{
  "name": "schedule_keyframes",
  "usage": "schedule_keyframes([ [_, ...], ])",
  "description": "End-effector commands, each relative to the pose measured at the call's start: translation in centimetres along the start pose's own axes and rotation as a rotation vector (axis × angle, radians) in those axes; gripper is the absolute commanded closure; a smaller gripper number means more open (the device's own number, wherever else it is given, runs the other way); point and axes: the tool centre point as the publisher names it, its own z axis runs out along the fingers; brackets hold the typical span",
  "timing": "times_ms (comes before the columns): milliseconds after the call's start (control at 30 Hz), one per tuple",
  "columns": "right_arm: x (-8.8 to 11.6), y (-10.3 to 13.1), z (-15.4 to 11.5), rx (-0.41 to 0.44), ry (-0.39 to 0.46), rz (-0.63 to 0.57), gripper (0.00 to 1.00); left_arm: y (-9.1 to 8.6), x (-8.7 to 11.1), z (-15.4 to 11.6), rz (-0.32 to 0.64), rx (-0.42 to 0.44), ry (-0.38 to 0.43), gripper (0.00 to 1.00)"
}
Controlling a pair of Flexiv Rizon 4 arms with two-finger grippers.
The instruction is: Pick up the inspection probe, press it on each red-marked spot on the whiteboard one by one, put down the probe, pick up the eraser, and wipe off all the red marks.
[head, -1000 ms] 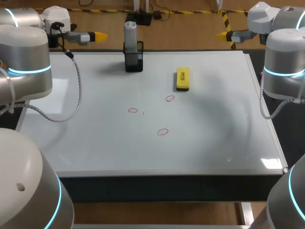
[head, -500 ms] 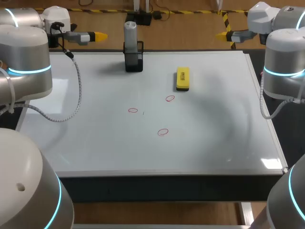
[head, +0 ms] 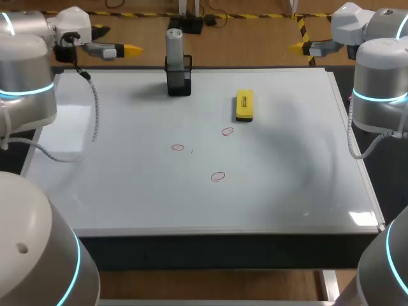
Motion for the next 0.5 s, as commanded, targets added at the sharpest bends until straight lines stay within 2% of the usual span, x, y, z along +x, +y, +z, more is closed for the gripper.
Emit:
schedule_keyframes([
  [33, 0.0, 0.0, 0.0, 0.000, 0.000, 0.000, 0.00, 0.1, -1.2, 0.3, 0.026, 0.045, 0.142, 0.00],
  [233, 0.0, 0.0, 0.0, 0.000, 0.000, 0.000, 0.00, -0.3, -0.9, 1.7, 0.064, 0.077, 0.289, 0.00],
  [500, 0.0, 0.0, 0.0, 0.000, 0.000, 0.000, 0.00, -0.7, -0.1, 3.8, 0.118, 0.088, 0.422, 0.00],
])
